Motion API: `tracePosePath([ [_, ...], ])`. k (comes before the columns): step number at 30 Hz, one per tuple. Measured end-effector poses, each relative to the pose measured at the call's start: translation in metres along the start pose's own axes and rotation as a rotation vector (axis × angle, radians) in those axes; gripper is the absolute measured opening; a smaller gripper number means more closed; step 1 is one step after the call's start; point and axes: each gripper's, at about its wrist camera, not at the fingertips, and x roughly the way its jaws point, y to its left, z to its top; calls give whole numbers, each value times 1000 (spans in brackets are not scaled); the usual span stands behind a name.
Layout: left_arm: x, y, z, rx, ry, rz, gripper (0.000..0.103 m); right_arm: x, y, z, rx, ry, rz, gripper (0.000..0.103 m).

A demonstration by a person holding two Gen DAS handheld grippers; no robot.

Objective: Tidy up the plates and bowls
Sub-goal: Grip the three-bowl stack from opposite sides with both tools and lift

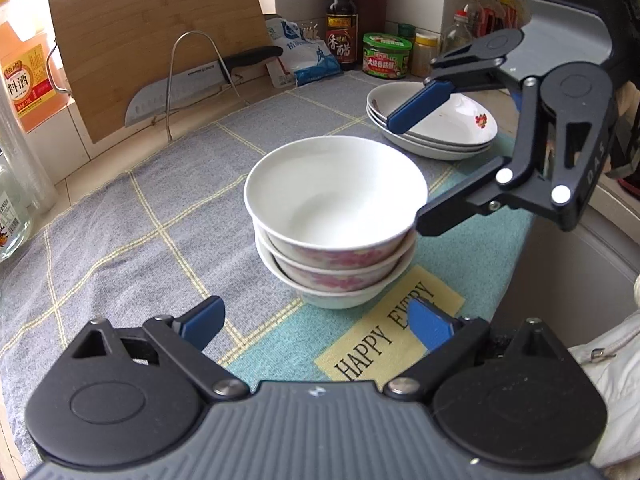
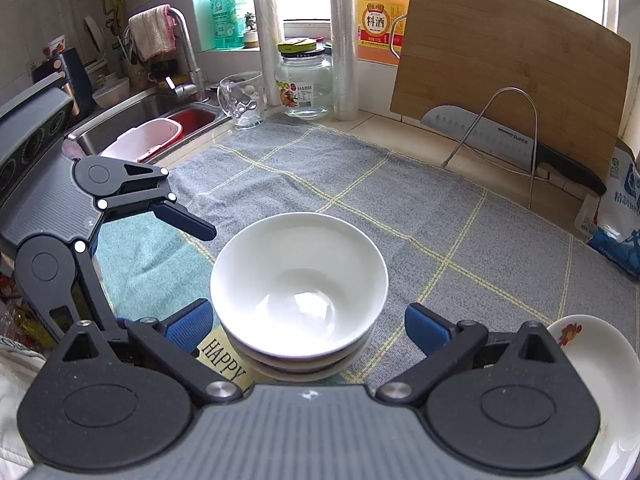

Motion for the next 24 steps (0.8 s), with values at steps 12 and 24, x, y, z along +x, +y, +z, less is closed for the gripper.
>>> tracePosePath([
  [12,48,10,-3,86,56,-20,97,48,1,-33,-161,148,-29,103],
  [24,68,13,2,208,65,-126,96,76,-1,-31,-234,187,17,103],
])
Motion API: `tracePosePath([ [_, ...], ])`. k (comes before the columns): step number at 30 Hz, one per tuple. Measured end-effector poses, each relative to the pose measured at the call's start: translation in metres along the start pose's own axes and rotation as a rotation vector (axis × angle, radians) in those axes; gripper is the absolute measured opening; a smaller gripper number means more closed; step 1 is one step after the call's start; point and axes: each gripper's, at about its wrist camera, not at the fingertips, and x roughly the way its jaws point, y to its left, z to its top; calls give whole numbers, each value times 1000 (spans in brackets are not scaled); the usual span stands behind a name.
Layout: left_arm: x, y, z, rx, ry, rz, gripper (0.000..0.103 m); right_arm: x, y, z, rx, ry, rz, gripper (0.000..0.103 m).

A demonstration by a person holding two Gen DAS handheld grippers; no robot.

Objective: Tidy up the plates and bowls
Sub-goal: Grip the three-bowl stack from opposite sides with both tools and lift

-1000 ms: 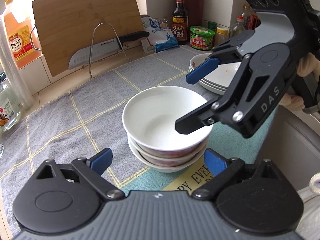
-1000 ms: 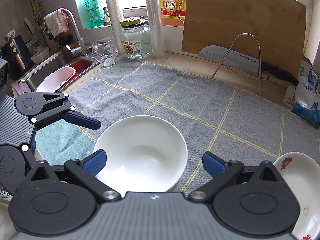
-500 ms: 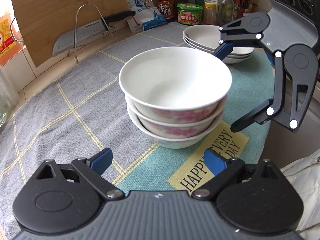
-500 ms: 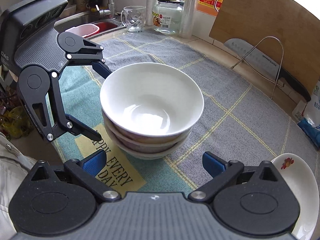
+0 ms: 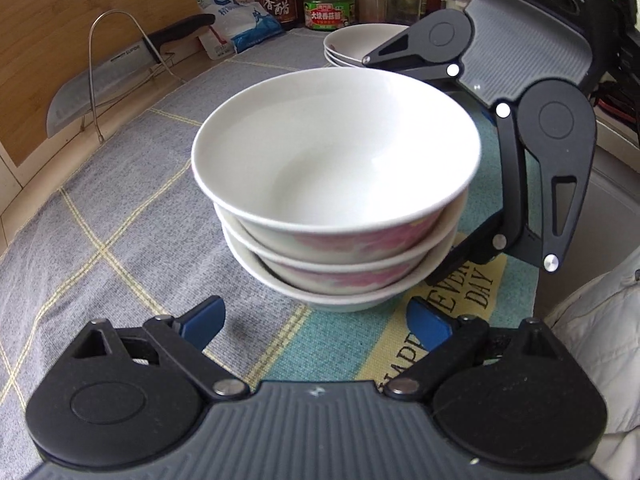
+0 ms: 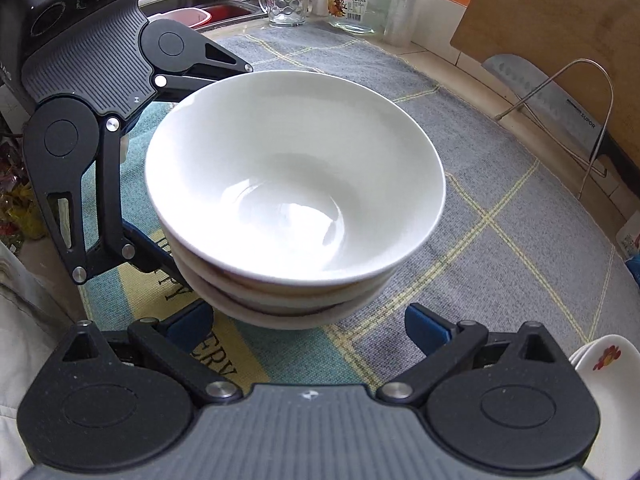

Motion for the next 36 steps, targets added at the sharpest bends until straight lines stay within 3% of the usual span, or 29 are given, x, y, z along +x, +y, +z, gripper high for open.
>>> tracePosePath([
  [17,11,18,15,184,3,-131,89,2,-9,12,-89,12,95,92],
  [26,14,22,26,222,32,-192,80,-1,-6,16,-114,15,106,87],
  [36,19,25,30,276,42,-222,79,1,-6,19,-130,31,121,87],
])
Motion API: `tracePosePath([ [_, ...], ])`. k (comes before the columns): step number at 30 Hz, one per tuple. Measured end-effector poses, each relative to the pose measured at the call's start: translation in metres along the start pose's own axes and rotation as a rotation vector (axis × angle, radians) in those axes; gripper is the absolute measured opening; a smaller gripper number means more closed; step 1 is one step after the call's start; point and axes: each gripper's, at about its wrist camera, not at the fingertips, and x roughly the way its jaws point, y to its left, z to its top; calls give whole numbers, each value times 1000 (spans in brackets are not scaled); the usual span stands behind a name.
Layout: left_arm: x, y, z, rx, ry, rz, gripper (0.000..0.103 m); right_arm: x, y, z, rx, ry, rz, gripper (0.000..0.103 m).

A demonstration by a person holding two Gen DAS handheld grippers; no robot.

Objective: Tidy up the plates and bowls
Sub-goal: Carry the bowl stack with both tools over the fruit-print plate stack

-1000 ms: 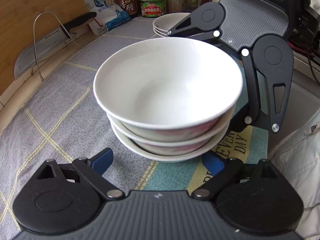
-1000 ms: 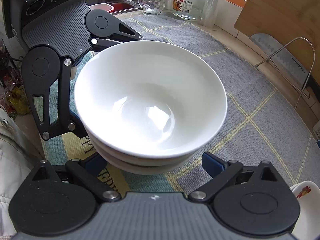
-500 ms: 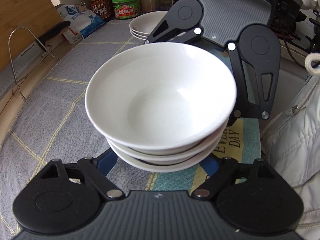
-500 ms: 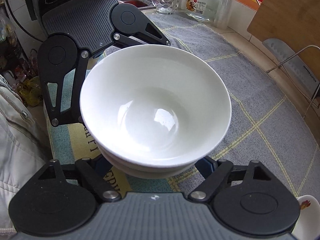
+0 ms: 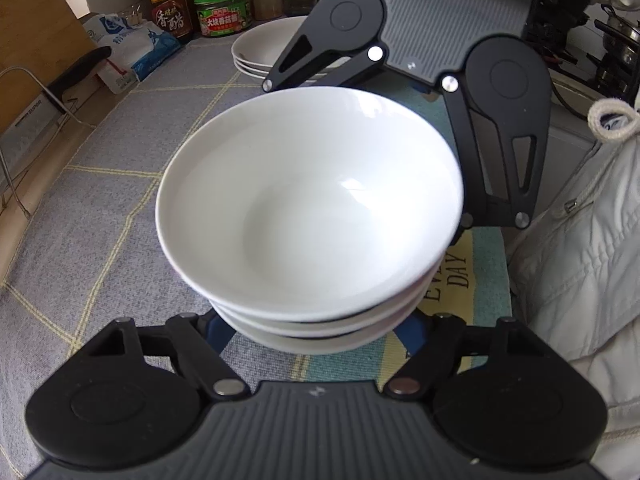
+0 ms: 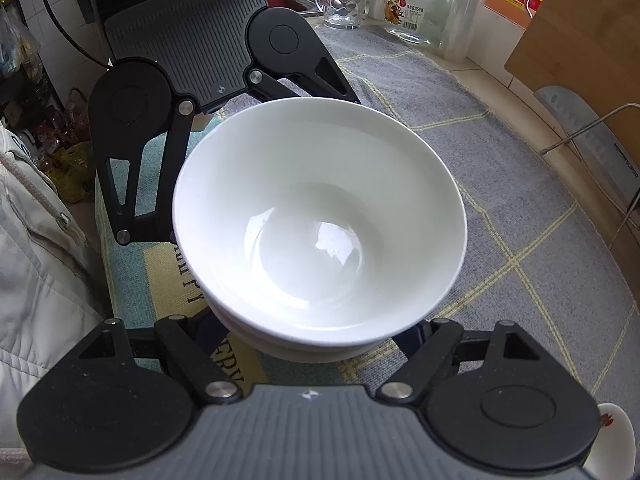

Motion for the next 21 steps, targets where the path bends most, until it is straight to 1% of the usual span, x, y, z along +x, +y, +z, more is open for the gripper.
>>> tracePosePath([
  [6,0,3,1,9,14,-26,79,1,0,2,-10,11,2,87],
  [10,1,10,1,3,12,-59,79,1,-3,4,8,11,21,87],
  [13,2,11,1,9,11,-66,79,1,-7,4,26,13,40,87],
  [21,2,11,4,2,23,-66,79,2,-7,7,24,29,43,87],
])
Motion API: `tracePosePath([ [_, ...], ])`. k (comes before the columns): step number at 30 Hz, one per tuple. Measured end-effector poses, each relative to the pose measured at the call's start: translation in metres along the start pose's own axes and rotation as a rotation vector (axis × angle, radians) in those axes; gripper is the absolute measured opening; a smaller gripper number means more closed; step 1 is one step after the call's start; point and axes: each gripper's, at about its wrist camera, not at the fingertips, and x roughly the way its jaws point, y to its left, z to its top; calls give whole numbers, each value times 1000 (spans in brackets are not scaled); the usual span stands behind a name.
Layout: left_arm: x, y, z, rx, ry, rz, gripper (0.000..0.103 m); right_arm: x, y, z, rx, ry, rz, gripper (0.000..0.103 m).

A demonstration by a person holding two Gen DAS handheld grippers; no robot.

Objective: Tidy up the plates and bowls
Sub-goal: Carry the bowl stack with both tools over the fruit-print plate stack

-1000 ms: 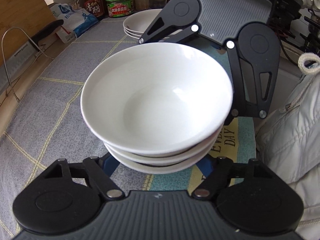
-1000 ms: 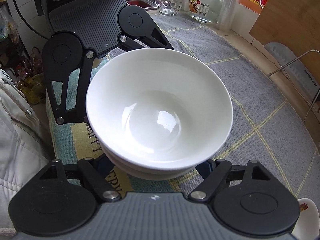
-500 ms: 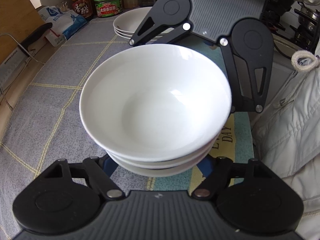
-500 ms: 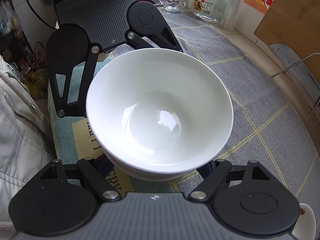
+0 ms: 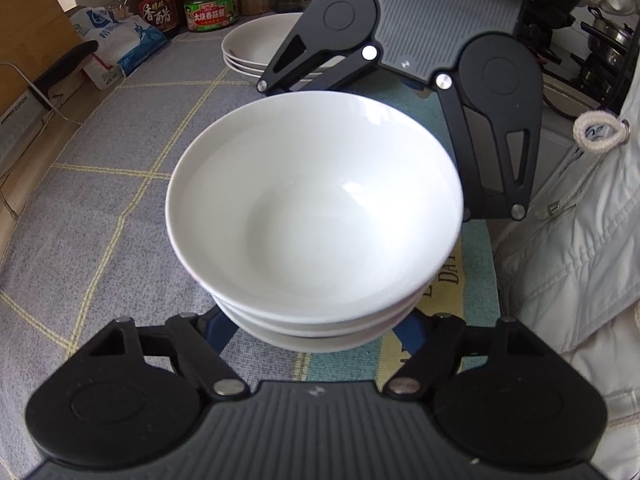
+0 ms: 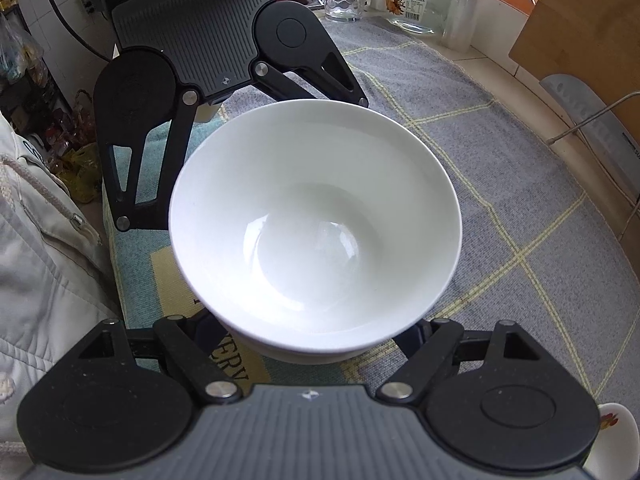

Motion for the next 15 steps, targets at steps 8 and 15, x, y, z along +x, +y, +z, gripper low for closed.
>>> tracePosePath([
  [8,-12,4,1,-51,-63,-31,94,-5,-5,0,34,-41,14,101],
  [15,-7,-4,-3,2,-60,19,90,1,0,-1,7,-23,4,98],
])
